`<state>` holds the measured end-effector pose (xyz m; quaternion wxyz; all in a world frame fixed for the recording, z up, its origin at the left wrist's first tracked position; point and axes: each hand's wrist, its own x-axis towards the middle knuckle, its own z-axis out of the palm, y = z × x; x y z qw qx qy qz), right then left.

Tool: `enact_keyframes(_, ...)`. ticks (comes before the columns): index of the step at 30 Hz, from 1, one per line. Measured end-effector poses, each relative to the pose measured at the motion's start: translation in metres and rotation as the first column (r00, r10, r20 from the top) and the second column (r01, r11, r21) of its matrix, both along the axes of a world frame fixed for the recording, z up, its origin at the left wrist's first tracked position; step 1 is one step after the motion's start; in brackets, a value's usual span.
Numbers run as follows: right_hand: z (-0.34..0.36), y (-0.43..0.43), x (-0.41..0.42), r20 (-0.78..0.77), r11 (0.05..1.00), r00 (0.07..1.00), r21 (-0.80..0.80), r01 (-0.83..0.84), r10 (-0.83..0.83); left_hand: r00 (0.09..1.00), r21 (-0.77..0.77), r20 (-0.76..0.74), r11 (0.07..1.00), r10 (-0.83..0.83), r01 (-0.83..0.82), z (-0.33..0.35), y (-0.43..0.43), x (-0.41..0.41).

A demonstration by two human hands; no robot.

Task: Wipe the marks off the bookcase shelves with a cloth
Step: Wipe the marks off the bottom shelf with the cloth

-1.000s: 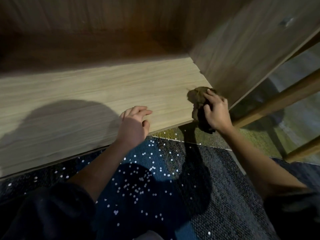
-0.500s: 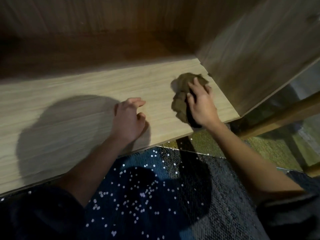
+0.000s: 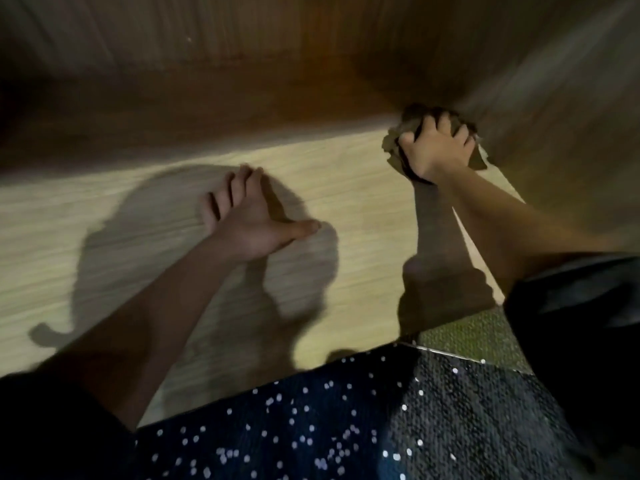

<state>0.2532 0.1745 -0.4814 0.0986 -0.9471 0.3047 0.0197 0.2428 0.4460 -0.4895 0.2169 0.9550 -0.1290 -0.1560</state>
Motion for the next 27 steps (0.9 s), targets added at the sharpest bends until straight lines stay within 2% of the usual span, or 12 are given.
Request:
enact_keyframes(5,-0.004,0.043,0.065,0.037,0.971,0.973,0.059,-0.230,0.229,1.000,0.001,-0.001,1.000,-0.001,0.001,-0.006,-0.002,0.005)
enact_keyframes(8,-0.002,0.084,0.077,0.161,0.913,0.912,0.100,-0.395,0.377,1.000,-0.003,-0.010,1.000,-0.001,0.001,-0.002,-0.001,0.004)
enact_keyframes(10,0.001,0.105,0.075,0.220,0.866,0.867,0.134,-0.482,0.448,0.999,-0.088,-0.007,0.995,0.041,-0.042,-0.001,0.003,0.005)
enact_keyframes(11,0.002,0.114,0.072,0.230,0.843,0.851,0.163,-0.513,0.473,0.995,-0.218,-0.035,0.970,0.098,-0.103,0.001,0.005,0.004)
enact_keyframes(12,0.002,0.122,0.069,0.236,0.819,0.836,0.194,-0.540,0.495,0.982,-0.386,-0.089,0.903,0.169,-0.190,0.003,0.009,0.003)
enact_keyframes(13,0.003,0.130,0.066,0.244,0.798,0.824,0.221,-0.560,0.511,0.959,-0.536,-0.147,0.795,0.243,-0.284,0.006,0.015,0.001)
enact_keyframes(14,0.002,0.136,0.064,0.251,0.781,0.819,0.256,-0.570,0.515,0.931,-0.624,-0.188,0.694,0.311,-0.358,0.009,0.022,0.000)
enact_keyframes(15,0.002,0.143,0.058,0.253,0.755,0.816,0.310,-0.578,0.520,0.903,-0.650,-0.189,0.640,0.387,-0.410,0.013,0.031,-0.003)
enact_keyframes(17,0.004,0.157,0.045,0.262,0.686,0.809,0.431,-0.586,0.526,0.870,-0.588,-0.108,0.675,0.481,-0.446,0.016,0.052,-0.004)
enact_keyframes(19,0.009,0.180,0.021,0.306,0.613,0.772,0.476,-0.631,0.557,0.873,-0.485,-0.051,0.752,0.485,-0.446,0.023,0.080,-0.016)
enact_keyframes(24,-0.005,0.236,-0.059,0.380,0.493,0.628,0.398,-0.774,0.679,0.911,-0.322,0.075,0.875,0.405,-0.363,0.024,0.127,-0.054)
enact_keyframes(27,-0.008,0.266,-0.111,0.441,0.421,0.564,0.385,-0.821,0.698,0.907,-0.262,0.158,0.902,0.391,-0.343,0.025,0.159,-0.088)
